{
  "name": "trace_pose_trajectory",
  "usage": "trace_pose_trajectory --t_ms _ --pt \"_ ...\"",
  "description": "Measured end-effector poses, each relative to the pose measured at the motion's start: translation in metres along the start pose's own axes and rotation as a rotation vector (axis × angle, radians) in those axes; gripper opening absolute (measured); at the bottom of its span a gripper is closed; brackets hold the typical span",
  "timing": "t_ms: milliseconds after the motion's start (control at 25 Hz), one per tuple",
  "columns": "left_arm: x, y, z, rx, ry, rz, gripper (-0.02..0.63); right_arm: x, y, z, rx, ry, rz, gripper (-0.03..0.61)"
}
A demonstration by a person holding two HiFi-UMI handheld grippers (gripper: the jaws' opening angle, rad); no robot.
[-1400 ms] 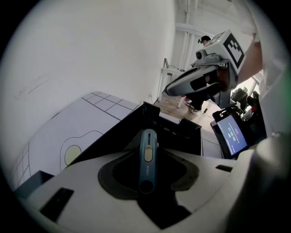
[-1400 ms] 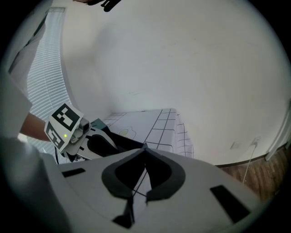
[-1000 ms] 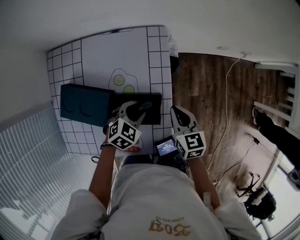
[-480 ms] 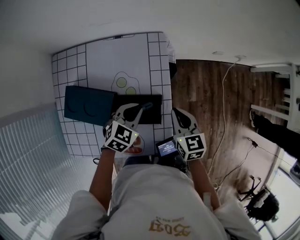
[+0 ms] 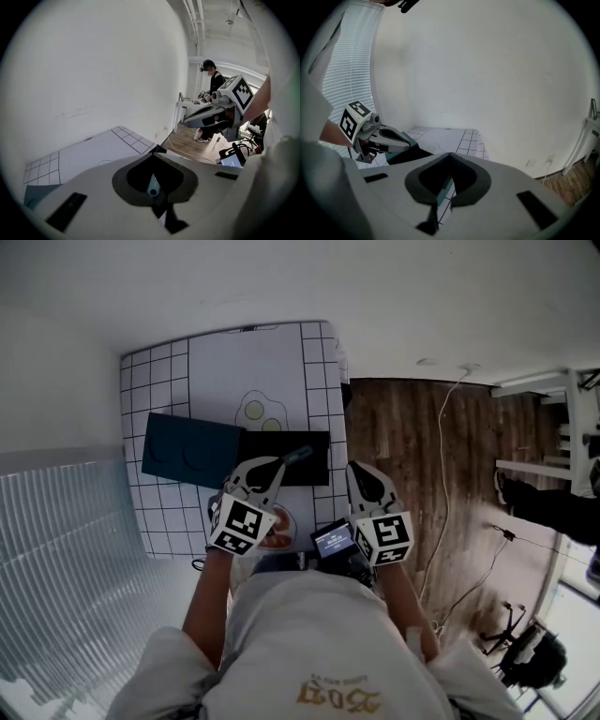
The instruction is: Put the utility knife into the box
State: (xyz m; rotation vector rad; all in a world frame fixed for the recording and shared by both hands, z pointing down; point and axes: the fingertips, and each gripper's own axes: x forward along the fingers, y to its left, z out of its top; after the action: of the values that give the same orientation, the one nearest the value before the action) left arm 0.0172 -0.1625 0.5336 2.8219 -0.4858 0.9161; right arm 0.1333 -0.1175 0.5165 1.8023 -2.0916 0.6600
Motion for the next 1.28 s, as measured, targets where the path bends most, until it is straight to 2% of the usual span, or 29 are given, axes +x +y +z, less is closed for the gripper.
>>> trace_pose_trajectory --t_ms 240,440,720,960,1280 --pt "-0.045 0.007 0.027 -0.034 -0.137 0.092 0.008 -0.021 0.013 0.030 -0.032 -0.093 -0.034 0.007" --pt "-0.083 0.013 0.051 -0.050 -0.244 0.164 0.008 -0.039 0.029 0.051 -0.061 -0.154 -0.030 0.007" --pt "-0.145 0.028 0.091 -0.069 -0.432 0.296 0.008 -0.056 0.047 0.087 -0.045 -0.256 -0.053 0.007" --pt "-0.170 0.030 0.100 -0.047 -0.487 0.331 0.008 -0.072 0.061 0.113 -0.058 -0.327 -0.067 0.006" --pt "-0.175 0.029 0.105 -0.049 -0.504 0.327 0.008 -0.076 0.060 0.118 -0.059 -0.347 -0.084 0.006"
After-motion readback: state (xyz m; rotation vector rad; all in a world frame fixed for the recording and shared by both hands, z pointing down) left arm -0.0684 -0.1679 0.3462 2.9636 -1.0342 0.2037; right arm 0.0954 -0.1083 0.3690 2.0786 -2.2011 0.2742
